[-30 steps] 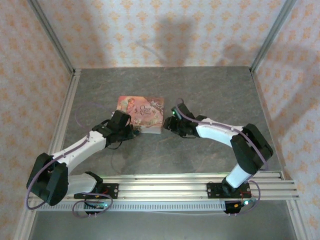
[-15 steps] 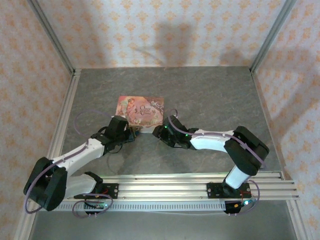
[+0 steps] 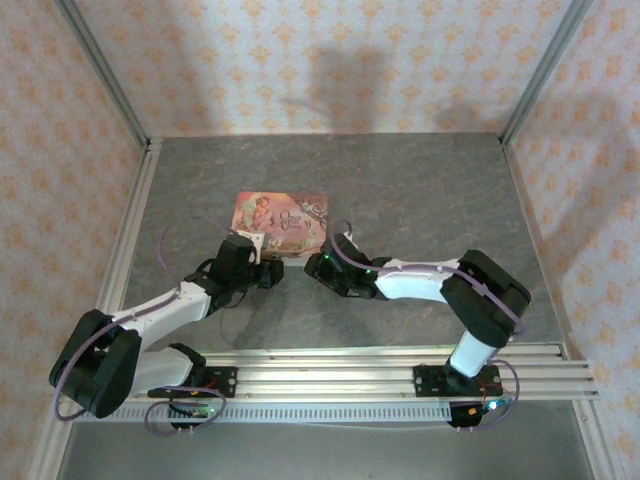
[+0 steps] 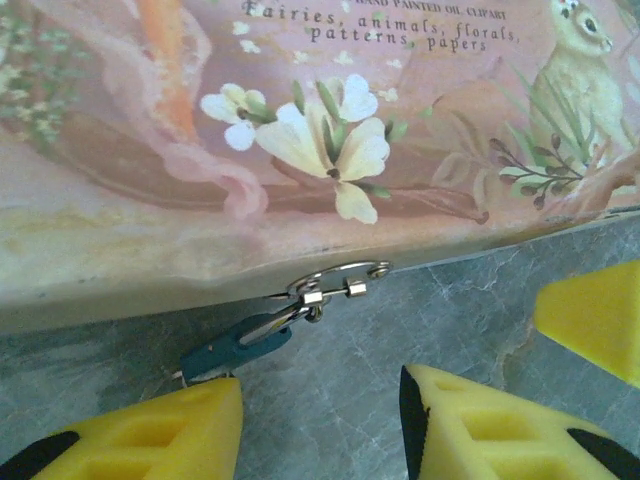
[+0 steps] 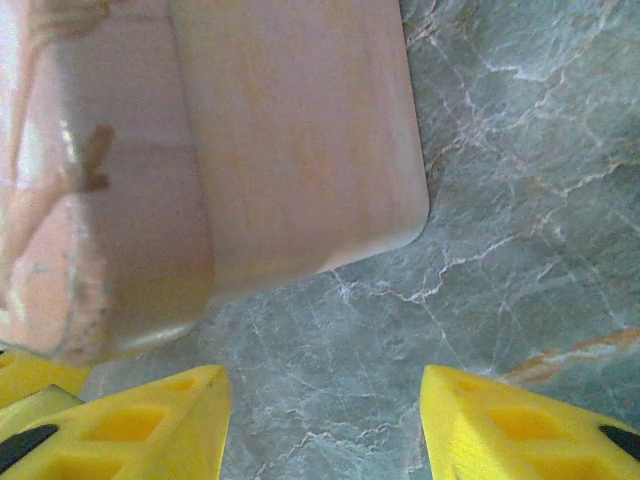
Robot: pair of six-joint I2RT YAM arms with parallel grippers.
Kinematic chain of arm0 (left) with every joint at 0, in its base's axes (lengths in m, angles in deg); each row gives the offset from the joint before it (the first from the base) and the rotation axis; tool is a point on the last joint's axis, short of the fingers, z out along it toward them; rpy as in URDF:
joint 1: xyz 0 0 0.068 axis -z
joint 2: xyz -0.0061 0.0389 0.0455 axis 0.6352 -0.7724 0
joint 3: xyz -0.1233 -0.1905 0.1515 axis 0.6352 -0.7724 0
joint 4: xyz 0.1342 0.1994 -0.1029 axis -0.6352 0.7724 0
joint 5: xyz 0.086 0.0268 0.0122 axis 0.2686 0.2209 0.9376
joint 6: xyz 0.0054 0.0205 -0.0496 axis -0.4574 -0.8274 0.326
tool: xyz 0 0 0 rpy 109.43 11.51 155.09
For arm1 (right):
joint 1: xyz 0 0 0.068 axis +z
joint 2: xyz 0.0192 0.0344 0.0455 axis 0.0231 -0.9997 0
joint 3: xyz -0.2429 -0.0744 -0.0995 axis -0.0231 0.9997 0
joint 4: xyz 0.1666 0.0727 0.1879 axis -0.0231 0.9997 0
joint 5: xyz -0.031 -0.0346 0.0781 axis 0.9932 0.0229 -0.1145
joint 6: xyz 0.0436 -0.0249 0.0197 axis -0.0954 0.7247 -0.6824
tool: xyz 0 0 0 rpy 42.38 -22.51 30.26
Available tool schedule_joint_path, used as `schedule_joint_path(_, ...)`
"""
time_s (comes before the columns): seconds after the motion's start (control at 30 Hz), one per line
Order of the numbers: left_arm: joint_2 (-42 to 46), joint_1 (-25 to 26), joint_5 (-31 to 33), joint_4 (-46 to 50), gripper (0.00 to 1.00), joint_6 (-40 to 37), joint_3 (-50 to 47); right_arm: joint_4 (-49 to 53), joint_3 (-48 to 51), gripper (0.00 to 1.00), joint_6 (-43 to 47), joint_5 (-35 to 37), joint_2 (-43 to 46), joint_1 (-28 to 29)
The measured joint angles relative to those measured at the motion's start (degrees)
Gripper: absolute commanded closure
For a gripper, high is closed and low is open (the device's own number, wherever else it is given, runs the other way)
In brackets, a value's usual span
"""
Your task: Unlock a padlock with a key
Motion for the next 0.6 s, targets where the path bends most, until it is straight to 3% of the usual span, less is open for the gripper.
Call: schedule_joint_path(0.6, -8.4, 0.5, -7.5, -8.8, 0.51, -4.2, 0.1, 1.3, -1.9, 0.47, 5.4, -0.5, -1.8, -6.0)
